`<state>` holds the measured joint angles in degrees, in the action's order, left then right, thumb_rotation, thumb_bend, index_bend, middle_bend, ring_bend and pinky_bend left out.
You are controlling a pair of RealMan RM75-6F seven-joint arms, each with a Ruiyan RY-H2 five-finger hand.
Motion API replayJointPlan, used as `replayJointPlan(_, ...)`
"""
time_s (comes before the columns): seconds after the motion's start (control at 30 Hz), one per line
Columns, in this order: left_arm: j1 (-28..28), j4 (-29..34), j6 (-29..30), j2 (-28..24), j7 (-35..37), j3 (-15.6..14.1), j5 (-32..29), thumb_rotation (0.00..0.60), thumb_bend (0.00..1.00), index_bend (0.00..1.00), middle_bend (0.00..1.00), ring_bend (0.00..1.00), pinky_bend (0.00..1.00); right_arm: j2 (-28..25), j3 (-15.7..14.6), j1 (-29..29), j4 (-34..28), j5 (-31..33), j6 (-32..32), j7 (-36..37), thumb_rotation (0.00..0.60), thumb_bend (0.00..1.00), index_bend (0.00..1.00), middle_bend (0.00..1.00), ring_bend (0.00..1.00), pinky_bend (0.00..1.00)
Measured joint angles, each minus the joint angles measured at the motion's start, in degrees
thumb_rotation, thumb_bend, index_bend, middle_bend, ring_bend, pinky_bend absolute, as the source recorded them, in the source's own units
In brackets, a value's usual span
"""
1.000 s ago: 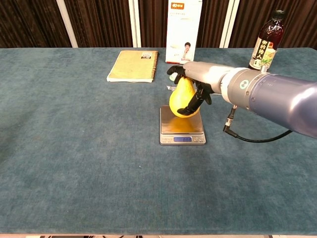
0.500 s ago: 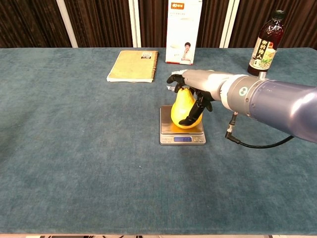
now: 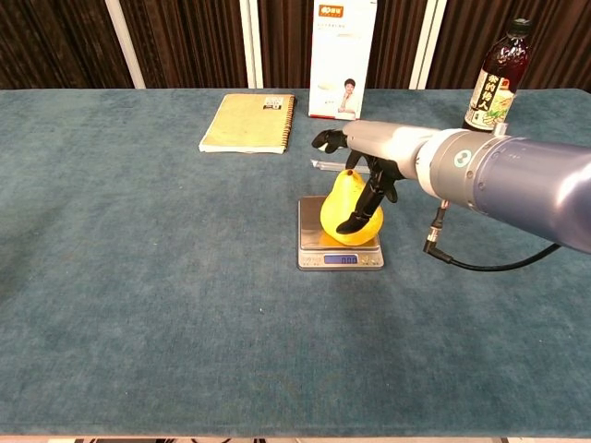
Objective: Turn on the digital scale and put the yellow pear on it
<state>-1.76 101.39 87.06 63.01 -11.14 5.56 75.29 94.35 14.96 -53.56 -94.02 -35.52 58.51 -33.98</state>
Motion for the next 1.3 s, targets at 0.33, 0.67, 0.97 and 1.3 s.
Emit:
replayJointPlan(0.33, 0.1, 0.0, 0.2, 0.0, 0.1, 0.1, -0.1, 0.6, 0.1, 0.07, 0.0, 0.0, 0.0, -3.5, 0.6, 1.2, -5.5, -3.6, 2.9, 1.1, 0.6, 0.22, 0.0, 0.08, 0.18, 0.67)
replayJointPlan(0.67, 0.3, 0.1, 1.0, -0.2, 0.9, 0.1, 0.7, 0.6, 0.1, 0.07, 0.0, 0.0, 0.0, -14.8, -1.2, 7.1, -16.4, -11.4, 9.1, 2.6, 0.6, 0.21, 0.0, 0.07, 0.12, 0.5)
replayJointPlan(0.97, 0.4, -0.5, 1.6, 0.3, 1.5, 0.2, 1.2, 0.6, 0.1, 0.07, 0.0, 0.0, 0.0, -25.0, -7.0, 17.9, -18.3, -27.6, 18.3, 10.8, 0.6, 0.21, 0.0, 0.07, 0.06, 0.43)
replayJointPlan(1.3, 0.3, -0.7, 1.3, 0.7, 1.3, -0.1, 1.6, 0.6, 0.1, 0.07, 0.0, 0.0, 0.0, -26.8, -18.1, 35.4, -5.0, -43.9, 37.0, 23.2, 0.6, 0.21, 0.0, 0.07, 0.05, 0.18)
